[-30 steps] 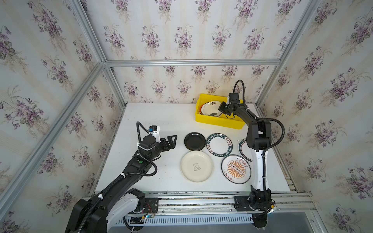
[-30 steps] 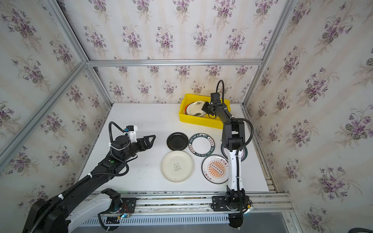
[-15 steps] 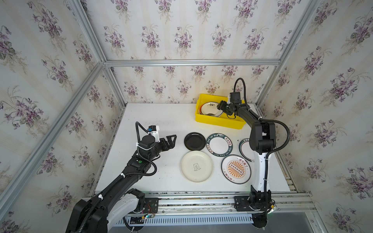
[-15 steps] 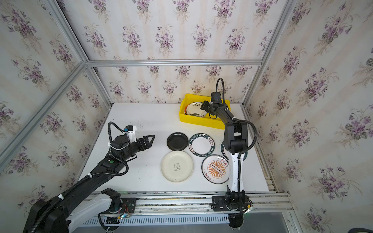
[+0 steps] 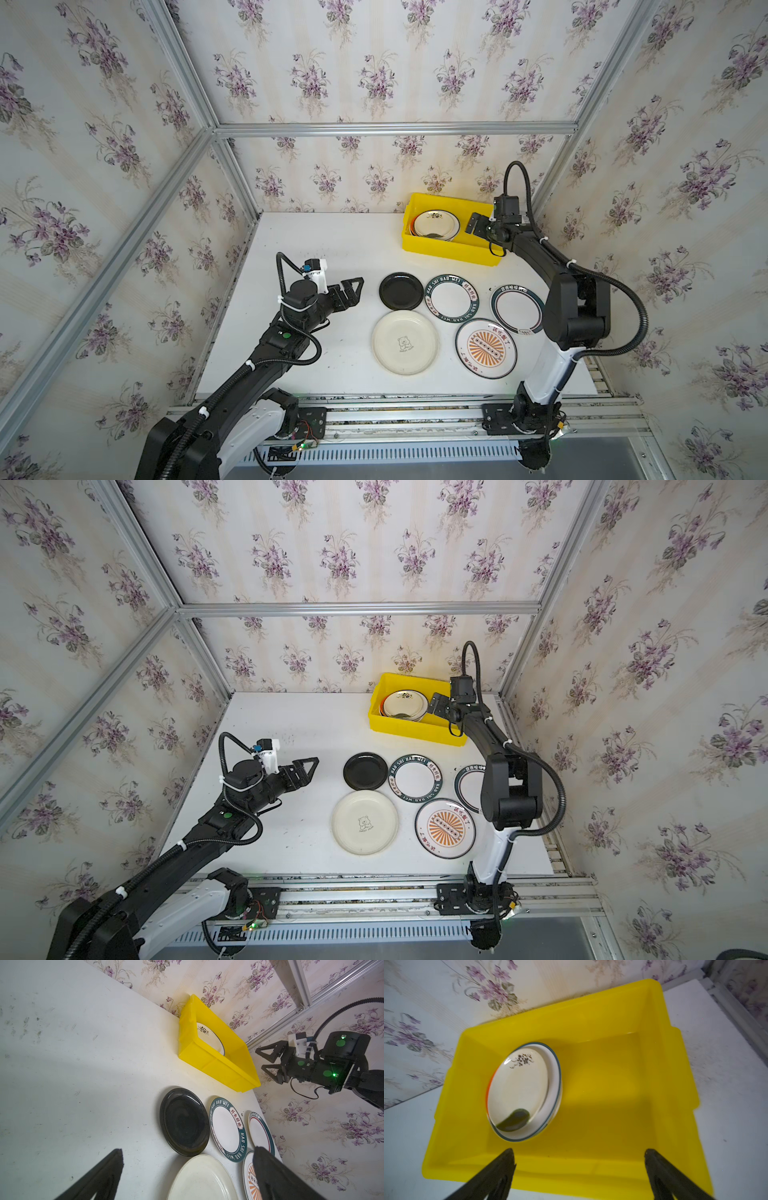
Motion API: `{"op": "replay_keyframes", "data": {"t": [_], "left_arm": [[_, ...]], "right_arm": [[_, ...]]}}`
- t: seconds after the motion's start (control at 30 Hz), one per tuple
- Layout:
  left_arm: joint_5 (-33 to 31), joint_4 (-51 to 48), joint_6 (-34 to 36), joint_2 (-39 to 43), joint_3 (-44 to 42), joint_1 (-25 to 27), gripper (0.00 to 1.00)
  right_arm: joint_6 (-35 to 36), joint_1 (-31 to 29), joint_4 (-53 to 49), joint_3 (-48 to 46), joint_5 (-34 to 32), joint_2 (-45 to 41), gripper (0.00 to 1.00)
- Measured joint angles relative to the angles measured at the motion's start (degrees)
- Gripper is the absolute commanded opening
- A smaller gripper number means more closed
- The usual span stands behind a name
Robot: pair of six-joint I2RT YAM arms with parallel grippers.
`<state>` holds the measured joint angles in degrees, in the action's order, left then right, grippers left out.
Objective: Place the plates into the plastic bin on the countertop
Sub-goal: 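Move right gripper to the large teal plate while left gripper nears small plates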
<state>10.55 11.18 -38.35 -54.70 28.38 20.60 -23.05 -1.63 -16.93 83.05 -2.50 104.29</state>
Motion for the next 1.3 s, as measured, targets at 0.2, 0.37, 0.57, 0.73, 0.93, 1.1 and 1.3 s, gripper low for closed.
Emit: {"op": "replay_keyframes", "data": {"t": [0.2,0.37,0.57,0.73,0.93,1.1,1.3], "left_arm": [[3.3,1.8,-2.0,-0.4,-0.9,0.0,0.99],[6.1,2.9,-3.0,-0.1,-1.1,0.0,1.0],[8.7,3.4,-4.9,0.0,-1.6,0.2,1.0],[10.9,3.4,-5.9,-1.2,-1.7,0.9,1.0],[13.1,3.4,-6.7,-2.3,-1.7,2.4,0.99],[14.0,3.4,-6.7,-4.9,0.2,4.3,1.0],[14.5,3.8,-6.8,-9.2,4.2,8.6,0.99]], "right_arm": [[1.9,4.3,1.0,-15.5,-2.0,-16.1,1.0],[-2.3,12.2,1.0,-27.9,0.9,-28.5,1.0],[-4.6,15.5,-3.0,-36.6,4.4,-38.2,0.99],[-6.8,20.0,-6.0,-42.9,7.4,-44.9,1.0],[-6.8,22.9,-11.9,-47.9,10.1,-53.1,0.99],[-4.5,24.0,-17.0,-49.9,12.7,-56.6,0.99],[-5.0,24.7,-18.8,-52.8,17.2,-56.7,0.99]]}}
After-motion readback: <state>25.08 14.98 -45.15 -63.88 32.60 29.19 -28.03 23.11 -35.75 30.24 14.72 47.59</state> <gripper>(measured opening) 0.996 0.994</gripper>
